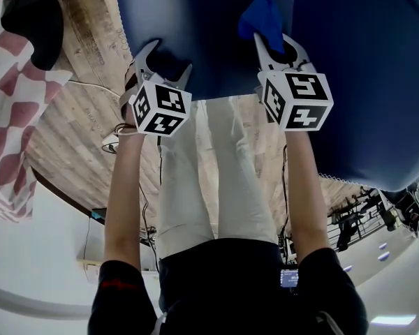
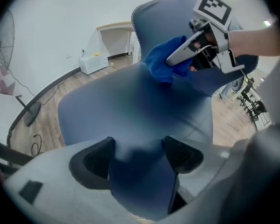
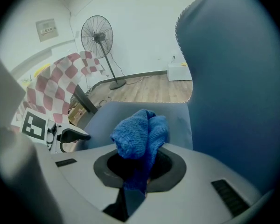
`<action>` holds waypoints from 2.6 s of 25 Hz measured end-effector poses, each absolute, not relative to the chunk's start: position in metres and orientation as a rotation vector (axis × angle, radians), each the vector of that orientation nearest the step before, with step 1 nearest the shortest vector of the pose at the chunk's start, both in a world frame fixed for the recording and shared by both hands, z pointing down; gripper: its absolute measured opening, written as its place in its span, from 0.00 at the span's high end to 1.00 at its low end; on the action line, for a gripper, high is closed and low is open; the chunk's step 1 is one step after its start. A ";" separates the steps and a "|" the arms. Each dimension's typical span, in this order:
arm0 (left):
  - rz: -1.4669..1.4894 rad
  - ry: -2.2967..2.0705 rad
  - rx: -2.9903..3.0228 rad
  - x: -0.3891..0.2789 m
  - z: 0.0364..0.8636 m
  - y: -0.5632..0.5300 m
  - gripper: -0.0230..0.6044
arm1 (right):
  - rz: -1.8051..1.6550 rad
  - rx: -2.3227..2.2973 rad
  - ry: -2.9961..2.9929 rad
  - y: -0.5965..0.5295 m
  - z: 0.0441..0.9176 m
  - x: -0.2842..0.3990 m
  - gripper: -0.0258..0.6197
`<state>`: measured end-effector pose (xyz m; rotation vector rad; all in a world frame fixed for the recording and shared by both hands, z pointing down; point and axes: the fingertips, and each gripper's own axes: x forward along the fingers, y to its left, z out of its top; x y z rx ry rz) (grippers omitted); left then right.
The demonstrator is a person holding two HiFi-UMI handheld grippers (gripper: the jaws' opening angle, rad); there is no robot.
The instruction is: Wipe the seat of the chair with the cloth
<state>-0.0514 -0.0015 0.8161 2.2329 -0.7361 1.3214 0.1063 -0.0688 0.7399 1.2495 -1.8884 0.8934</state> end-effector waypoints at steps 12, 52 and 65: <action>1.313 -0.749 2.233 -0.051 0.820 -0.001 0.41 | 0.767 1.278 -1.843 -0.102 0.744 0.128 0.90; 1.240 -0.706 2.275 -0.051 0.818 -0.004 0.41 | 0.853 1.367 -1.752 -0.176 0.783 0.154 0.90; 1.209 -0.692 2.285 -0.054 0.818 -0.006 0.41 | 0.824 1.303 -1.792 -0.187 0.781 0.119 0.90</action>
